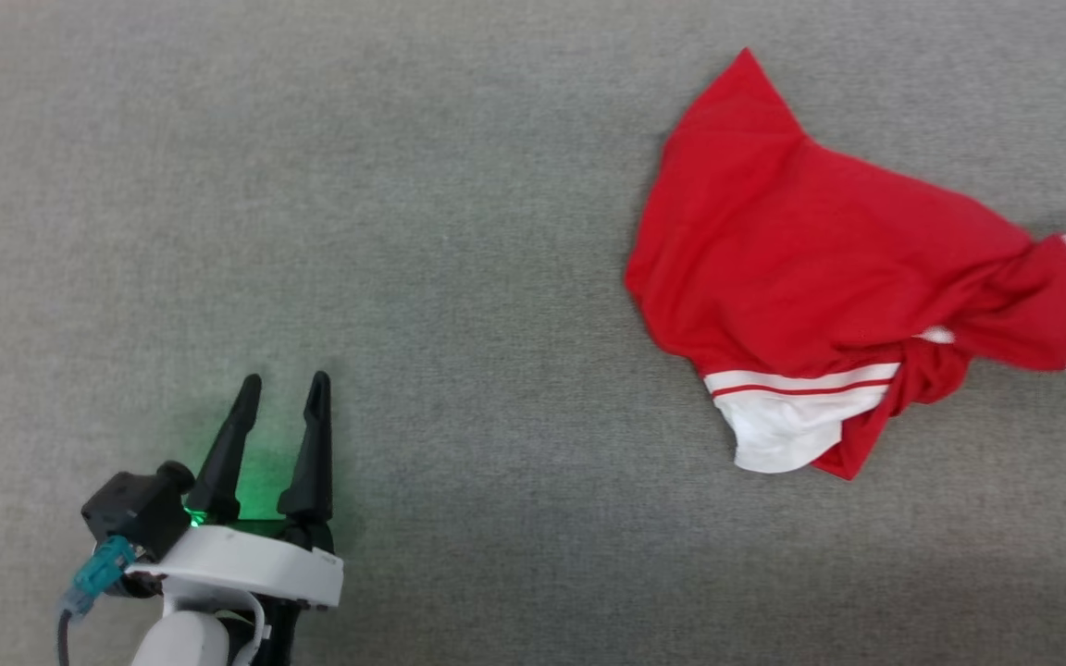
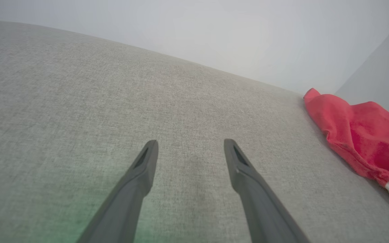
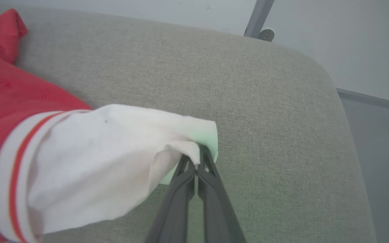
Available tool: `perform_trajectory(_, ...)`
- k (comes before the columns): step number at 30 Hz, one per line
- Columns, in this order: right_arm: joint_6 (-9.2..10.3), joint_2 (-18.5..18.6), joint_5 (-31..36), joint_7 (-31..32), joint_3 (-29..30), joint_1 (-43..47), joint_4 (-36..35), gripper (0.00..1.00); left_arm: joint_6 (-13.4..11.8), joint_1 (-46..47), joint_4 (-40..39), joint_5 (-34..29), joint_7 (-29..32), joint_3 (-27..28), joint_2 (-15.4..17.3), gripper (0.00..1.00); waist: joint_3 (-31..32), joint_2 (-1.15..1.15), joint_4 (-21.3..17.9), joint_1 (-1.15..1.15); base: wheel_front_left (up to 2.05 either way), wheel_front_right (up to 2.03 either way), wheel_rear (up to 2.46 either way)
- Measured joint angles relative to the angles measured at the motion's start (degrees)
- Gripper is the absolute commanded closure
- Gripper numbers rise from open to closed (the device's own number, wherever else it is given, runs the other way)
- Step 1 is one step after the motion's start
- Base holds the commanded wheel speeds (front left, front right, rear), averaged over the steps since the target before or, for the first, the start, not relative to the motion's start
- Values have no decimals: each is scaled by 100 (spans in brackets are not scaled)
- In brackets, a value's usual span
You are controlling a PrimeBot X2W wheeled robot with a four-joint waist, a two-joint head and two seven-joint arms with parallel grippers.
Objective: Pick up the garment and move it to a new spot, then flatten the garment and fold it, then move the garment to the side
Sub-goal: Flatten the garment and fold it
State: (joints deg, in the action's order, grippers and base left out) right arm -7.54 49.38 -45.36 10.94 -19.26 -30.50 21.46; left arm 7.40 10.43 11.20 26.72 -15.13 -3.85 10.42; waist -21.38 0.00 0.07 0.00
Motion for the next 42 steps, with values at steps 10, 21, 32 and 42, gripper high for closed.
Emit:
perform_trajectory(10,0,-147,425,-965,1343,-734,2154,100,0,27,11,45,0,-103,111,0,-146,0,247,0,0,0,0)
perform_trajectory(21,0,-820,886,-1483,1414,-661,3449,100,0,133,60,46,0,-267,259,0,-207,0,241,0,0,0,0)
perform_trajectory(32,0,-969,1356,-2514,1147,-786,3179,0,1,191,109,215,0,-343,1004,0,79,0,-59,0,0,0,0)
perform_trajectory(42,0,-1352,1424,-2592,623,-40,275,0,1,708,-27,929,689,-1269,2611,0,507,0,-549,0,0,0,0)
